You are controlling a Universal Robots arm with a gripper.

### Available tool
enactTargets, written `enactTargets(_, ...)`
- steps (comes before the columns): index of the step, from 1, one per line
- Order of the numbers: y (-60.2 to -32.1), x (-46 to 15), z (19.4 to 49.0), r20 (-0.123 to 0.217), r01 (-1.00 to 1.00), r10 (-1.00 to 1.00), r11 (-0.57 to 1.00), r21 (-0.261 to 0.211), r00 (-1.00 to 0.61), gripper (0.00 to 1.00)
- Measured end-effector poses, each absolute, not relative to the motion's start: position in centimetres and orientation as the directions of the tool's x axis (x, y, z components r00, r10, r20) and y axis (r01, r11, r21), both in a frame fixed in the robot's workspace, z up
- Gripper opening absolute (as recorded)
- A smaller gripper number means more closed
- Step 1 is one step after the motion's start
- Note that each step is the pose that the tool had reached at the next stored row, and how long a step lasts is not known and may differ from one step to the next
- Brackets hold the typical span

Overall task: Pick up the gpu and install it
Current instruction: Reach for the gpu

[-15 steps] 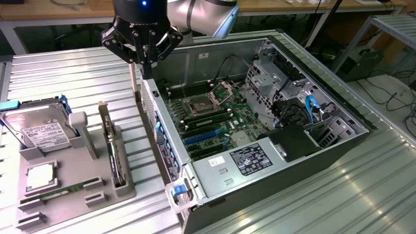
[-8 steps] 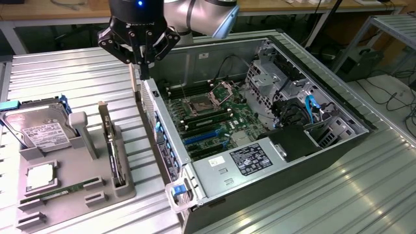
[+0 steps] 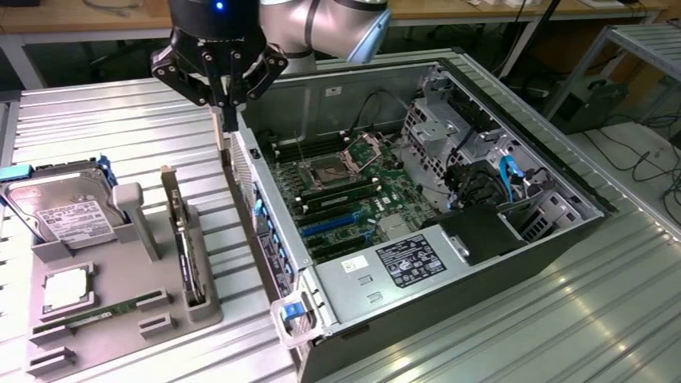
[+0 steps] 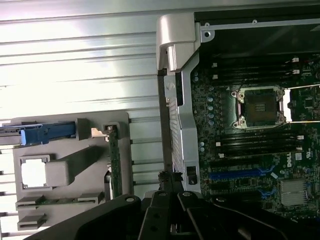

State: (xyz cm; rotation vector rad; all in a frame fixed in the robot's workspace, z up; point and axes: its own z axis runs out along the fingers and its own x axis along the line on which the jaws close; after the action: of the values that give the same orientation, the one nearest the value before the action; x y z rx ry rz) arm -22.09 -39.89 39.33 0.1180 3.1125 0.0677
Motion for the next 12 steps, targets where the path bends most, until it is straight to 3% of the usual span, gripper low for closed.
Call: enactTargets(12, -39.9, -23.4, 39.3, -0.024, 0.075, 0.076, 0.996, 0.044, -0.997, 0.11)
